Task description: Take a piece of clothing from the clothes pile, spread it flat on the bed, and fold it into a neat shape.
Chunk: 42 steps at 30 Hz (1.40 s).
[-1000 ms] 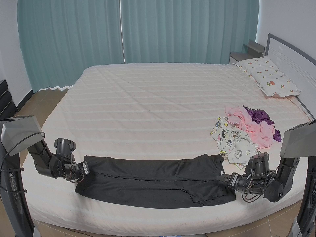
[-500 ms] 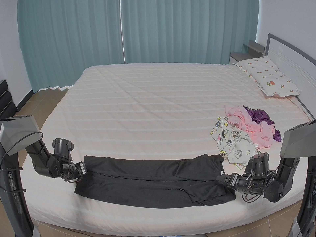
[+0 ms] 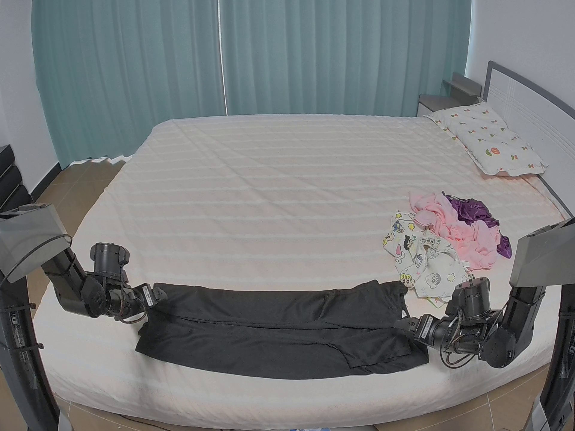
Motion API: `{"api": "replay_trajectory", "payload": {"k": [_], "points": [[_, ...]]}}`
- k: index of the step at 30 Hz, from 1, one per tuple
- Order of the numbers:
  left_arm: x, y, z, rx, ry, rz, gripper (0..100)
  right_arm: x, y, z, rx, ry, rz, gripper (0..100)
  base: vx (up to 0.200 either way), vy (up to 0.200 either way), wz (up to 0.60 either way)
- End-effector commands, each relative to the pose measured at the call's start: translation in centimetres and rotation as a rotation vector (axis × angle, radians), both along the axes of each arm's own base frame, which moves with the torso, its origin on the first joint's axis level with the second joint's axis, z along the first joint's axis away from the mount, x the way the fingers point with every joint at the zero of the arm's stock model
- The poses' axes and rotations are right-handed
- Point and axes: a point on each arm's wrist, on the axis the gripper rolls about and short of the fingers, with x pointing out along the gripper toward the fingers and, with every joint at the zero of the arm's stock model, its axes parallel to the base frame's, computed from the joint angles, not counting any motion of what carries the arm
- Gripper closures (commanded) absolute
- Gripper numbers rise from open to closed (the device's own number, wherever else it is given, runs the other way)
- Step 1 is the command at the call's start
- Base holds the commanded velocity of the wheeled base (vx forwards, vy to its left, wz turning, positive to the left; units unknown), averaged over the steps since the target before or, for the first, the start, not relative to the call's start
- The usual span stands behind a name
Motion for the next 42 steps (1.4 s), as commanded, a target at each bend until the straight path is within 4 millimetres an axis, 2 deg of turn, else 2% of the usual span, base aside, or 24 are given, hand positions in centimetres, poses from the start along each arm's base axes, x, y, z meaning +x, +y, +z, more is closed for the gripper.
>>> {"api": "replay_trajectory", "payload": {"k": [1, 7, 16, 17, 26, 37, 42], "points": [[1.1, -0.6, -0.3, -0.011, -0.014, -0.032, 0, 0.0, 0.0, 0.0, -0.001, -0.001, 0.001, 0, 0.0, 0.0, 0.0], [1.7, -0.6, -3.2, 0.025, 0.041, -0.089, 0, 0.0, 0.0, 0.0, 0.0, -0.001, 0.0, 0, 0.0, 0.0, 0.0], [1.7, -0.6, -3.7, 0.024, 0.052, -0.091, 0, 0.1, 0.0, 0.0, -0.003, -0.004, -0.002, 0, 0.0, 0.0, 0.0], [1.7, -0.6, -3.7, 0.024, 0.053, -0.091, 100, 0.1, 0.0, 0.0, -0.003, -0.004, -0.002, 0, 0.0, 0.0, 0.0], [0.9, -0.7, -4.0, 0.026, 0.079, -0.094, 100, 0.1, 0.0, 0.0, -0.002, -0.003, -0.005, 0, 0.0, 0.0, 0.0], [0.5, 0.9, 0.0, 0.038, -0.01, -0.043, 100, 0.0, -0.1, 0.2, -0.001, -0.009, -0.006, 0, 0.0, 0.0, 0.0], [0.0, 2.1, 0.6, 0.041, 0.009, -0.016, 100, 0.0, -0.1, 0.3, -0.008, -0.013, -0.016, 0, 0.0, 0.0, 0.0]]}}
